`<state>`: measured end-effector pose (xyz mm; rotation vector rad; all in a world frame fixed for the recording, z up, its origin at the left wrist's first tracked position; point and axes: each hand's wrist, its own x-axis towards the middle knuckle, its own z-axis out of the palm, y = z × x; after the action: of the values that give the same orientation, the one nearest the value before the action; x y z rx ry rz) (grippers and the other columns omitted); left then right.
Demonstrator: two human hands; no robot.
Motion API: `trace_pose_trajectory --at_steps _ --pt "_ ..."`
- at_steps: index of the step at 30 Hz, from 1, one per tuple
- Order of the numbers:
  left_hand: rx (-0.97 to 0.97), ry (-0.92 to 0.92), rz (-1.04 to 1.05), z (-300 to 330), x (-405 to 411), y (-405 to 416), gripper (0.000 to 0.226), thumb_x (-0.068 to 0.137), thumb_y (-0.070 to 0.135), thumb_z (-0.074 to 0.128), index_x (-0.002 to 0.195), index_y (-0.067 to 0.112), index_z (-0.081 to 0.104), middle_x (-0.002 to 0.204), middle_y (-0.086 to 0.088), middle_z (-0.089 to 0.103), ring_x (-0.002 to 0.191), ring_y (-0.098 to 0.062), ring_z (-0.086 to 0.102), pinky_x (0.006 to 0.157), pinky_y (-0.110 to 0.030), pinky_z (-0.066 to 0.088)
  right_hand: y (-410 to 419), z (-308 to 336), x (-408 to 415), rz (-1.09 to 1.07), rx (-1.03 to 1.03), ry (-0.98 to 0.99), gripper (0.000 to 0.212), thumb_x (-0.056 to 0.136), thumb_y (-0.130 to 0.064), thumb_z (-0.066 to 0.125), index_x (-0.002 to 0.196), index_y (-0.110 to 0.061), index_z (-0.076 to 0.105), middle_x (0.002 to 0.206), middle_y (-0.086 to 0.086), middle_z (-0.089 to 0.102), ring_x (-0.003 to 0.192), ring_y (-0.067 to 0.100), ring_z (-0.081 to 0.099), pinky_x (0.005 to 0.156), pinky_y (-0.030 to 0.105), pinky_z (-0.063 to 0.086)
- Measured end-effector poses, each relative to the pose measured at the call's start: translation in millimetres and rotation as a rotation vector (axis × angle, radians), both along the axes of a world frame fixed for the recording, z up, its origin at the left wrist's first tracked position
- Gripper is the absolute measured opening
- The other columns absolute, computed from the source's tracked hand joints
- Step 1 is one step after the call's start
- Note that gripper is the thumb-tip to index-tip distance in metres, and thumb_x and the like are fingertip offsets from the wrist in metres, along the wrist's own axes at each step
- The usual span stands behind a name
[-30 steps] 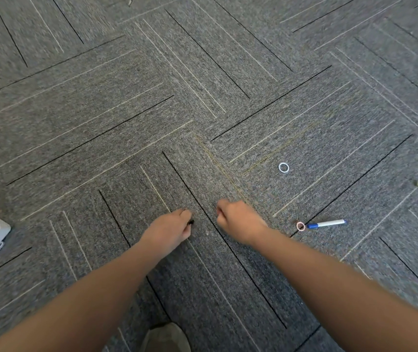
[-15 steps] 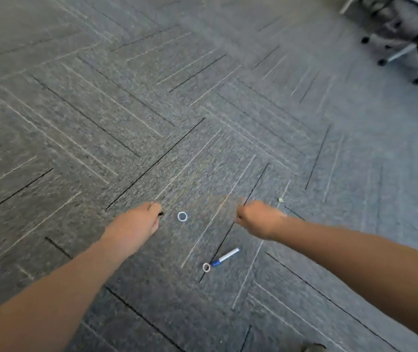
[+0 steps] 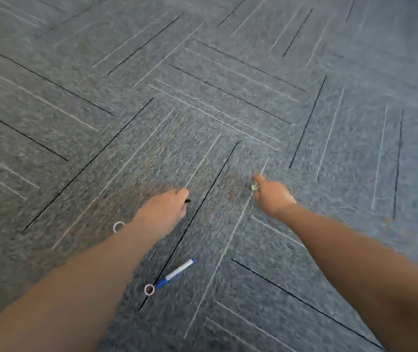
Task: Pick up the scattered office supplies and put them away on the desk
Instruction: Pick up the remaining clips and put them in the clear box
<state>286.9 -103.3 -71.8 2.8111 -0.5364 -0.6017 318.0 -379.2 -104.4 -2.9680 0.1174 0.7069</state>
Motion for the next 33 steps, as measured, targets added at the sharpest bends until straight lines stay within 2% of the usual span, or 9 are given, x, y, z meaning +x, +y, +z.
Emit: trace_pose_trajectory --at_steps 3,6,8,11,14,18,25,30,33 --pt "-0.003 0.046 0.018 -8.8 6.6 -18.8 0.012 0.098 0.02 0.04 0.088 0.015 0.037 0.079 -0.005 0.049 0.062 -0.022 0.052 0.055 -0.038 0.044 -1.3 -12.2 10.7 -0.018 0.06 -0.01 0.04 0.099 -0.015 0.047 0.135 -0.011 0.031 0.08 0.015 0.066 0.064 0.029 0.061 0.055 0.038 0.054" --pt "0.004 0.057 0.026 -13.8 11.1 -30.5 0.012 0.098 0.02 0.04 0.089 0.016 0.037 0.077 -0.004 0.048 0.063 -0.023 0.053 0.056 -0.04 0.046 -3.4 -14.7 14.7 -0.048 0.148 -0.007 0.033 0.101 -0.025 0.046 0.127 -0.008 0.038 0.076 0.007 0.058 0.056 0.016 0.051 0.042 0.026 0.036" --pt "0.006 0.06 0.037 -15.6 11.8 -34.2 0.012 0.099 0.02 0.04 0.089 0.017 0.035 0.077 -0.003 0.048 0.062 -0.02 0.052 0.054 -0.037 0.045 -3.9 -15.1 17.1 -0.062 0.169 0.013 0.029 0.101 -0.025 0.047 0.122 -0.006 0.043 0.076 0.003 0.054 0.057 0.01 0.048 0.042 0.02 0.032" --pt "-0.015 0.064 0.061 -16.5 7.3 -33.3 0.011 0.099 0.021 0.04 0.089 0.017 0.036 0.078 -0.003 0.048 0.061 -0.018 0.05 0.053 -0.034 0.043 0.8 -15.3 16.2 -0.124 0.198 0.044 0.021 0.097 -0.014 0.049 0.116 -0.004 0.048 0.08 0.005 0.055 0.064 0.012 0.055 0.047 0.018 0.04" --pt "-0.03 0.067 0.059 -13.1 2.7 -20.6 0.011 0.099 0.019 0.04 0.089 0.016 0.036 0.075 -0.002 0.045 0.058 -0.017 0.046 0.05 -0.031 0.035 13.8 -12.0 6.4 -0.14 0.21 0.069 0.033 0.089 -0.007 0.056 0.121 -0.004 0.049 0.096 0.013 0.062 0.071 0.018 0.062 0.053 0.02 0.048" --pt "-0.028 0.084 0.147 13.8 -11.7 21.8 0.012 0.099 0.022 0.037 0.089 0.017 0.033 0.082 -0.006 0.046 0.06 -0.021 0.044 0.054 -0.034 0.034 58.4 18.2 -1.8 0.01 0.154 0.094 0.022 0.086 -0.009 0.053 0.108 -0.005 0.053 0.083 0.01 0.062 0.073 0.025 0.06 0.06 0.034 0.05" --pt "0.013 0.21 0.469 147.5 -109.1 146.6 0.012 0.1 0.022 0.036 0.104 0.013 0.042 0.084 -0.001 0.046 0.064 -0.017 0.048 0.055 -0.031 0.036 227.0 177.7 -50.7 0.435 0.189 0.21 0.017 0.092 -0.011 0.046 0.109 -0.01 0.048 0.094 0.017 0.065 0.082 0.034 0.063 0.067 0.04 0.052" --pt "-0.018 0.23 0.821 313.2 -193.6 243.5 0.011 0.098 0.023 0.038 0.097 0.013 0.042 0.089 -0.003 0.05 0.075 -0.023 0.055 0.067 -0.037 0.042 353.5 357.7 -98.4 0.761 0.248 0.25 0.019 0.094 -0.016 0.045 0.112 -0.012 0.045 0.096 0.018 0.064 0.087 0.035 0.062 0.061 0.034 0.035" --pt "-0.059 0.143 1.032 429.3 -251.9 297.1 0.014 0.096 0.022 0.04 0.101 0.01 0.046 0.097 -0.009 0.056 0.088 -0.03 0.059 0.073 -0.04 0.043 431.5 479.5 -132.1 0.871 0.352 0.228 0.011 0.092 -0.018 0.046 0.103 -0.018 0.05 0.084 0.01 0.066 0.089 0.037 0.062 0.059 0.032 0.03"
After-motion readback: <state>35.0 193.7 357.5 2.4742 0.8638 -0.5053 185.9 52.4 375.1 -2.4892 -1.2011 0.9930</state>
